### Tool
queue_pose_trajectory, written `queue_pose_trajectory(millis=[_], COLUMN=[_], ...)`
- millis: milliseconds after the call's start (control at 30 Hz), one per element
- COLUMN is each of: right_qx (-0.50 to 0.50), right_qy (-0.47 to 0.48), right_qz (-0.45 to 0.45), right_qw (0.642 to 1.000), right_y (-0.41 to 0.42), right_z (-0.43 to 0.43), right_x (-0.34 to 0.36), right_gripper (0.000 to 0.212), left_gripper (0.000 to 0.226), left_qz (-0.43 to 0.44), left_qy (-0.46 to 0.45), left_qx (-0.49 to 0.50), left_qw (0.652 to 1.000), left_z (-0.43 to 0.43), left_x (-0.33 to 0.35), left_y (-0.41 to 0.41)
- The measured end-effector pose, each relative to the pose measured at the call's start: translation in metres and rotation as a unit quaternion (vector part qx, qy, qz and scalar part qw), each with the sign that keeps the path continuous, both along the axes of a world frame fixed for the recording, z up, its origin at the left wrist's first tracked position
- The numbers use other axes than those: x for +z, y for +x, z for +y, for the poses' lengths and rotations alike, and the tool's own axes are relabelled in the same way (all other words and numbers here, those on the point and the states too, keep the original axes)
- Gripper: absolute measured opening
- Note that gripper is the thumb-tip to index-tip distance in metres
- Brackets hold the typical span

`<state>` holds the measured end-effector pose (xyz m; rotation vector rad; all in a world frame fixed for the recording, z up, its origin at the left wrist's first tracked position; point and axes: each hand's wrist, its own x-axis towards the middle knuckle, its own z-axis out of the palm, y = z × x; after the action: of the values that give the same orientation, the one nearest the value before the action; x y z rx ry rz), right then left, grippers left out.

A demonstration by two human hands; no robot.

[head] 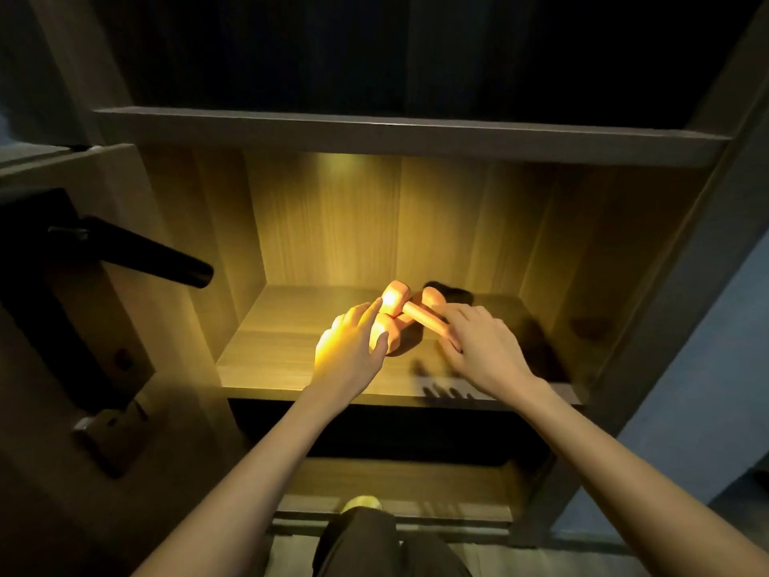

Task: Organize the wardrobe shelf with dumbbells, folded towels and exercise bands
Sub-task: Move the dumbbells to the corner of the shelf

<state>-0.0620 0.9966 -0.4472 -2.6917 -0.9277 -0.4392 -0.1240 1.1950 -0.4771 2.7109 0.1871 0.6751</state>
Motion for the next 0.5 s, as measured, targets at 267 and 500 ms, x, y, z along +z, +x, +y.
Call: queue_pose_trajectory(millis=[267, 500], right_qx=[-0.055, -0.063], right_qy=[-0.013, -0.023], right_qz=[0.078, 0.128], right_qw=[0.995, 0.989], right_y=[0.079, 0.137], right_z=[0.036, 0.055], right_x=[-0.061, -0.098], right_gripper=[0.048, 0.048], left_gripper=[0.070, 0.072], left_qz=[0.093, 0.057], left_qy=[-0.096, -0.189], left_qx=[-0.003, -0.030], left_qw=[0.991, 0.980], left_z=[0.013, 0.017], left_x=[-0.059, -0.102], left_y=[0.081, 0.118])
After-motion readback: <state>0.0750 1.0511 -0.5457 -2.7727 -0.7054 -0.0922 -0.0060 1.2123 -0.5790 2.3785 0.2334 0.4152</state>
